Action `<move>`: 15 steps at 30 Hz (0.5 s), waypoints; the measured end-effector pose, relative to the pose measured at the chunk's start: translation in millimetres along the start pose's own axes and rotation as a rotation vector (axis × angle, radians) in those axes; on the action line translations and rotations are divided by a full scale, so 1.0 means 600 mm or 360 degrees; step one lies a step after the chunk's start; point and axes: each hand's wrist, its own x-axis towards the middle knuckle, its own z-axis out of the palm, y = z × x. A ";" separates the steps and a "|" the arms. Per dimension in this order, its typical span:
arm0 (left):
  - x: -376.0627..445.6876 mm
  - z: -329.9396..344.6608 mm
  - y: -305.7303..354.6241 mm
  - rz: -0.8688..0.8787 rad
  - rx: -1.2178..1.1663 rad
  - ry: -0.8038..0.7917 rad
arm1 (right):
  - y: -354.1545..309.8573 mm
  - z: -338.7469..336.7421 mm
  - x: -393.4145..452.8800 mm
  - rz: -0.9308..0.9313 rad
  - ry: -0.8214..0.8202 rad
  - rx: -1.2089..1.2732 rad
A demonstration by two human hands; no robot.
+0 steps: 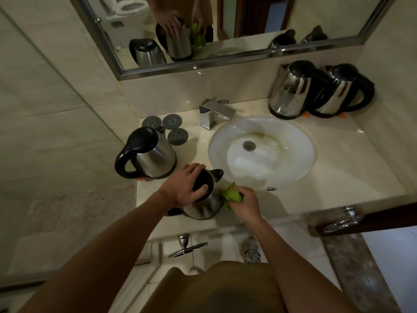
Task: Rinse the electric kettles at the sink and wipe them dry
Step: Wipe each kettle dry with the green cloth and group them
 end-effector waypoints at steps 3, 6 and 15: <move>0.003 0.002 -0.003 0.0006 0.0014 0.0012 | -0.019 0.007 -0.005 0.0079 -0.0071 0.0307; 0.002 0.004 0.002 -0.0026 -0.0008 0.0053 | -0.041 0.013 -0.009 0.0127 -0.0121 0.0575; 0.000 0.003 0.012 -0.0069 0.0054 0.0074 | -0.015 0.056 -0.015 0.0142 -0.0470 0.0579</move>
